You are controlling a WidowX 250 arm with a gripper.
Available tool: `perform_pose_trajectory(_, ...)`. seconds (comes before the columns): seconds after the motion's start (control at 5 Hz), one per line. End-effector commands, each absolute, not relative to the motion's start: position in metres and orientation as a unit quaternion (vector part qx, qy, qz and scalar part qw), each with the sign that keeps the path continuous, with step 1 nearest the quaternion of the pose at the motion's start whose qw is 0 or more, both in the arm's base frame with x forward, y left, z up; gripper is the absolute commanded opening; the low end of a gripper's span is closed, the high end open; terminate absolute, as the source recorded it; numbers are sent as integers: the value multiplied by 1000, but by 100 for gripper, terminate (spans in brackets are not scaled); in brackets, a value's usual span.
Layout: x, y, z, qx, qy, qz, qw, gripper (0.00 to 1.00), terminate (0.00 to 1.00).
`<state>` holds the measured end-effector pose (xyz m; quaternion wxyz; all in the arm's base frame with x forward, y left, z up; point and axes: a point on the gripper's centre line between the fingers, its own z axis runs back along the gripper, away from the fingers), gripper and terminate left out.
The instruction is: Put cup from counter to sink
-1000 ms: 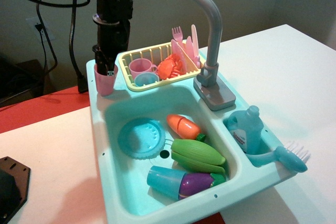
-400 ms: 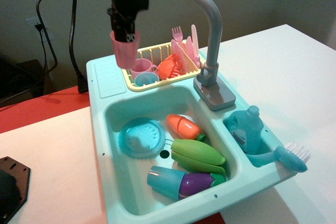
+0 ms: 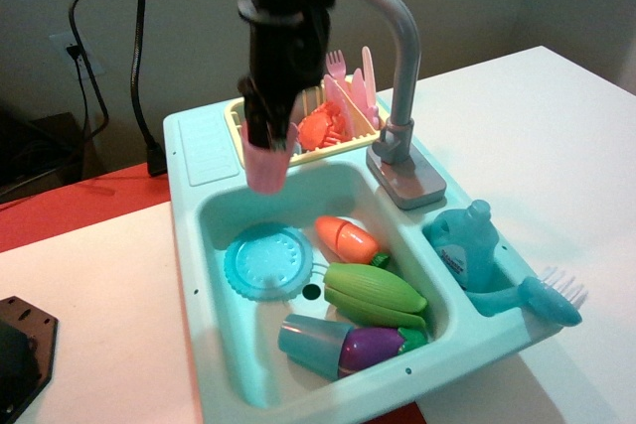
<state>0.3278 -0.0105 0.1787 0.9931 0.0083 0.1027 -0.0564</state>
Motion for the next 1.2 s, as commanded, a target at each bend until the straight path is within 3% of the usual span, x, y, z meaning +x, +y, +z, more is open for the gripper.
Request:
perform_pose_trajectory(0.0,333,-16,165,17,89,-38,995,0,0)
perform_pose_trajectory(0.6,342,-24,102,22,119,-31,992,0,0)
perform_pose_trajectory(0.8,339,-22,101,18,118,-17,993,100,0)
perform_pose_trajectory(1.0,335,-19,102,23,123,-5,992,100,0)
